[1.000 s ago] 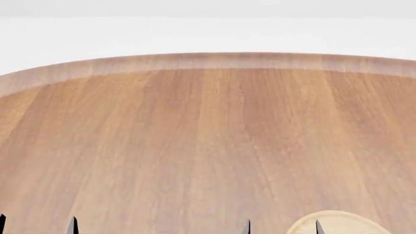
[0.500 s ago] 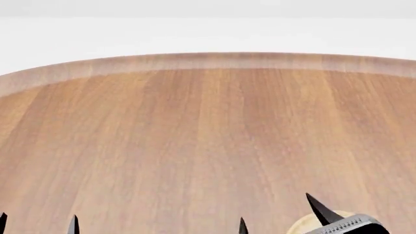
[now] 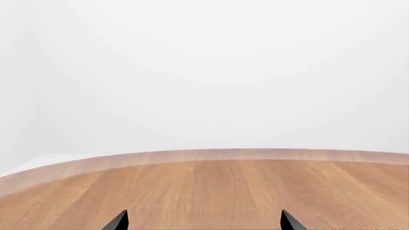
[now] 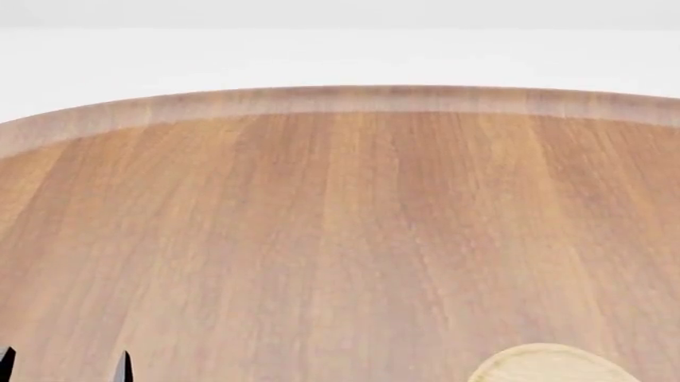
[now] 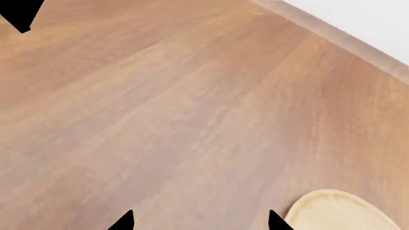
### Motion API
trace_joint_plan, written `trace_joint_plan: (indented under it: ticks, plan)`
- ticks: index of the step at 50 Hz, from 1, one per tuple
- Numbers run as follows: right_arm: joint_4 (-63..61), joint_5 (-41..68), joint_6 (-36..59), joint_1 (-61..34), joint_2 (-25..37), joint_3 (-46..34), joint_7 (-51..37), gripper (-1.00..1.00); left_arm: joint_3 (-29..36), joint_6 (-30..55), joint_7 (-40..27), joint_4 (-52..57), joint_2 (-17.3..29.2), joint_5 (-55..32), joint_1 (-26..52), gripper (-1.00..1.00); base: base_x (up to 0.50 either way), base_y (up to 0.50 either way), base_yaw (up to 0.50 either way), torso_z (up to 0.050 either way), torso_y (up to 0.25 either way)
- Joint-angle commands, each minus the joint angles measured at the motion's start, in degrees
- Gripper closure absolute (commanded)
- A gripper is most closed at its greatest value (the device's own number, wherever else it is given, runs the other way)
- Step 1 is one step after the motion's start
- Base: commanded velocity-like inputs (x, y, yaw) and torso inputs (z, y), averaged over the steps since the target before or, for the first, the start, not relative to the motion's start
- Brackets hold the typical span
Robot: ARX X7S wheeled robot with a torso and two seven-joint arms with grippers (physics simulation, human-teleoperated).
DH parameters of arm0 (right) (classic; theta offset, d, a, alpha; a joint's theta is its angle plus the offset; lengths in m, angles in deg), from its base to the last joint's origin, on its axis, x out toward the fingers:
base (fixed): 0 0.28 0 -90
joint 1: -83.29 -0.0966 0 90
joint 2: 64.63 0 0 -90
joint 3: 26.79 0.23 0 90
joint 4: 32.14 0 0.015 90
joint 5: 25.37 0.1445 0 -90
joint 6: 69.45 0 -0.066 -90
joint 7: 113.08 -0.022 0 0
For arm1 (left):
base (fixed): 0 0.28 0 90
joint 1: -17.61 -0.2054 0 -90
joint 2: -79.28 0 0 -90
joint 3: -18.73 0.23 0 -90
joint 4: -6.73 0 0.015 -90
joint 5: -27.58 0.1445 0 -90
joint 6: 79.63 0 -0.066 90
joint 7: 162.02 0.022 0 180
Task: Put the chocolate pudding to the left of the plate.
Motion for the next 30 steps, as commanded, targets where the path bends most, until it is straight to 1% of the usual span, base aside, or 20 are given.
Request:
trace_joint_plan:
  ticks: [1, 5, 9, 20, 30]
  plan:
    - [0.0, 4.8, 3.5, -0.8, 1.3, -1.7, -2.4, -1.0, 0.3, 0.4, -0.3, 0.2, 0.2, 0.1, 0.1, -1.0, 0.0, 0.0, 0.0, 0.0, 0.0]
    - [0.9, 3.7, 1.9, 0.0, 2.3, -3.3, -2.6, -1.0, 0.5, 0.3, -0.3, 0.1, 0.2, 0.0, 0.1, -1.0, 0.0, 0.0, 0.0, 0.0, 0.0]
    - [0.0, 6.1, 3.2, -0.3, 1.7, -2.5, -3.4, -1.0, 0.6, 0.3, -0.5, 0.3, 0.3, 0.1, 0.0, -1.0, 0.0, 0.0, 0.0, 0.0, 0.0]
    - [3.4, 3.3, -1.8, 3.3, 3.0, -6.9, -2.5, -1.0, 1.1, 0.6, -0.7, 0.2, 0.4, 0.2, 0.2, -1.0, 0.0, 0.0, 0.0, 0.0, 0.0]
    - [4.6, 3.5, -3.4, 4.5, 3.3, -7.1, -2.3, -1.0, 1.2, 0.3, -0.8, 0.1, 0.6, 0.2, 0.2, -1.0, 0.0, 0.0, 0.0, 0.0, 0.0]
